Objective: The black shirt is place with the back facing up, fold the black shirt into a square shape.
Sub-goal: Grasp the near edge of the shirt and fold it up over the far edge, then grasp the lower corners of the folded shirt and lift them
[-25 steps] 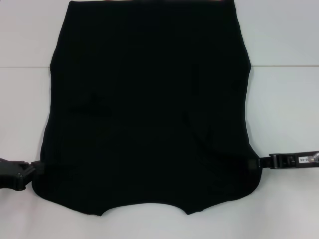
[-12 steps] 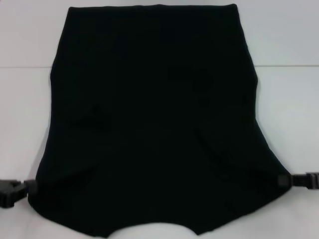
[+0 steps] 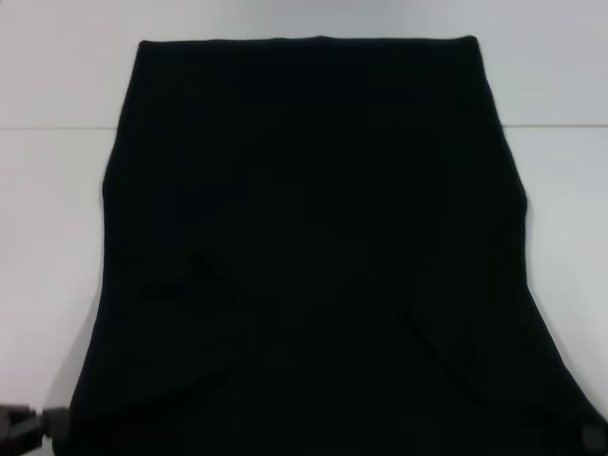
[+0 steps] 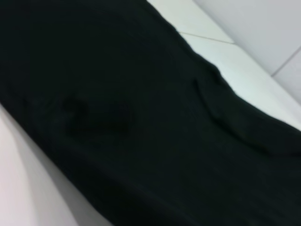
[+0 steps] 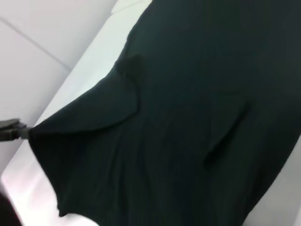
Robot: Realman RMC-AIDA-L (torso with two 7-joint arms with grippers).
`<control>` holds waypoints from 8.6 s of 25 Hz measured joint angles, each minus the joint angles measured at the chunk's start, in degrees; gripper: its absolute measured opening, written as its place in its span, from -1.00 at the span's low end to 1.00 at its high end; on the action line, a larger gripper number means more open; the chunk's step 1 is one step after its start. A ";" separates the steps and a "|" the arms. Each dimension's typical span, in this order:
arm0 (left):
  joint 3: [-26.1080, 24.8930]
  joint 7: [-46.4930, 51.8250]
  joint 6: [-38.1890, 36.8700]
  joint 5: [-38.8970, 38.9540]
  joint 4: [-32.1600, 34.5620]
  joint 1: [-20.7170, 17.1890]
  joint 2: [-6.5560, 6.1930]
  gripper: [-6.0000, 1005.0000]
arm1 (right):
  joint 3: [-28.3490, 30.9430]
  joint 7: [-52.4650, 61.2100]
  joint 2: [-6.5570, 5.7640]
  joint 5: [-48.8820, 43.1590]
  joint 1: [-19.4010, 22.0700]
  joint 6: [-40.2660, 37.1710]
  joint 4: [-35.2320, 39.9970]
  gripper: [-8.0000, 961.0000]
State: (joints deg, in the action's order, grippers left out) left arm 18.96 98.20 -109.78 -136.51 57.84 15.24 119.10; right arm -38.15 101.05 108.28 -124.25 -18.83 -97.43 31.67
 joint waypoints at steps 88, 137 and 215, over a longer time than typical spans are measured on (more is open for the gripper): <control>14.29 18.24 42.75 -4.80 -3.48 18.12 0.63 0.75 | 15.53 2.47 6.02 2.72 -22.95 33.01 -5.06 0.44; 14.09 18.11 38.42 -4.61 -14.25 18.57 -1.79 -0.65 | 15.20 2.06 5.57 2.36 -21.17 33.45 -2.84 0.43; -0.49 12.46 -1.57 -4.64 -7.99 9.84 -3.71 -0.98 | 11.03 -3.26 3.10 -6.57 0.08 0.70 7.00 -0.89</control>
State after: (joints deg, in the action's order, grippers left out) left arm 18.47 110.67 -111.35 -141.15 49.85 25.08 115.39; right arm -27.12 97.79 111.38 -130.83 -18.75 -96.73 38.67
